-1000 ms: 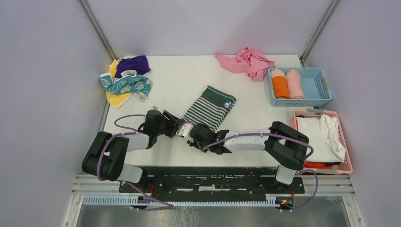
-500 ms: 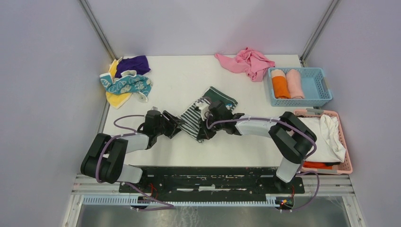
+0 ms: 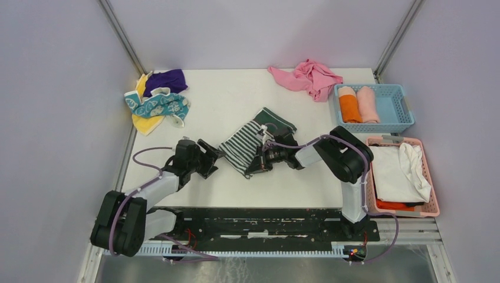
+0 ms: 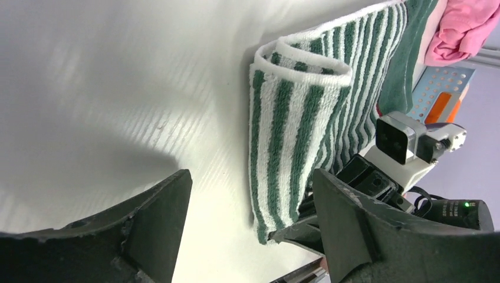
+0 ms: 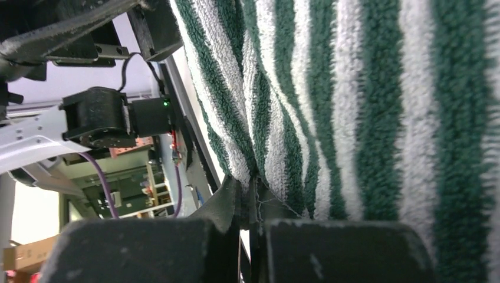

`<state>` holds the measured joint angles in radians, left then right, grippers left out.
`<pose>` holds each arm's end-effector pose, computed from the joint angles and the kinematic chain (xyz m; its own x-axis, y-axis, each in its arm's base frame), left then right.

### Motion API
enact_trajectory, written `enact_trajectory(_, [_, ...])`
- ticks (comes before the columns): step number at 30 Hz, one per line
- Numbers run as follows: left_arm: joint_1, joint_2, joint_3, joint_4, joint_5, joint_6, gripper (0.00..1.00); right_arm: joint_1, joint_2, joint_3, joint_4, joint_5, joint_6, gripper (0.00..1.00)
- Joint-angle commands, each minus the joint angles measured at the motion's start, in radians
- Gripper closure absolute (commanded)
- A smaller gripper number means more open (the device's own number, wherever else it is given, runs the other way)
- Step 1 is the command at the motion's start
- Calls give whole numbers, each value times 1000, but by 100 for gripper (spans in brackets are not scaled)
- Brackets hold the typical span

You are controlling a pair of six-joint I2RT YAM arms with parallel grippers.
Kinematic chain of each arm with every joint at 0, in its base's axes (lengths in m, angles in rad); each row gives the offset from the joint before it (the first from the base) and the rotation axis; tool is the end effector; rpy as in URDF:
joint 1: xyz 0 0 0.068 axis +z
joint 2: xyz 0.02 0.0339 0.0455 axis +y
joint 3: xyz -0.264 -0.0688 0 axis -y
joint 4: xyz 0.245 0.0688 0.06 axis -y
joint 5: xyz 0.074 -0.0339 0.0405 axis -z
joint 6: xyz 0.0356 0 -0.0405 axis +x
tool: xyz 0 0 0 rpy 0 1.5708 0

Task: Roll the towels
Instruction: Roll the towel at the center of the board.

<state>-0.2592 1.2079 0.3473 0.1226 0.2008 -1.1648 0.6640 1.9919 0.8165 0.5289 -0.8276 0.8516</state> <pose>0.2032 -0.0612 0.1404 -0.6186 -0.7673 -0.1689 -0.4419 0.5176 -0.7327 0.2642 0.2400 0.0924 -0.9745 -0.1162 -0.1921 -0.2227 0.3917 0.8927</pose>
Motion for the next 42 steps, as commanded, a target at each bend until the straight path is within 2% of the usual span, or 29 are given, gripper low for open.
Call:
enact_trajectory(1, [20,-80,-5,-121,-55,73,19,-18,56,-3,184,-87,150,100])
enact_trajectory(6, [45,-32,3,-51,-17,103,22,-27,103,15,192,-115,182,100])
enact_trajectory(14, [44,174,61,170,99,89,26,-27,110,53,89,-126,137,99])
enact_trajectory(17, [44,233,75,156,78,87,31,-28,100,68,44,-123,115,100])
enact_trajectory(22, [44,335,74,140,54,88,47,-27,56,91,-69,-102,48,99])
enact_trajectory(26, [43,392,74,99,28,87,51,-24,-51,118,-280,-35,-105,88])
enact_trajectory(30, [41,402,74,68,16,99,55,8,-226,162,-591,156,-345,65])
enact_trajectory(31, [39,399,74,59,8,100,56,28,-274,170,-654,235,-407,63])
enact_trajectory(34, [34,385,75,37,-8,105,56,132,-409,191,-776,560,-575,58])
enact_trajectory(37, [30,376,74,29,-12,102,56,291,-474,204,-802,846,-701,56])
enact_trajectory(42, [20,374,75,28,-16,97,55,469,-422,244,-755,1088,-831,57])
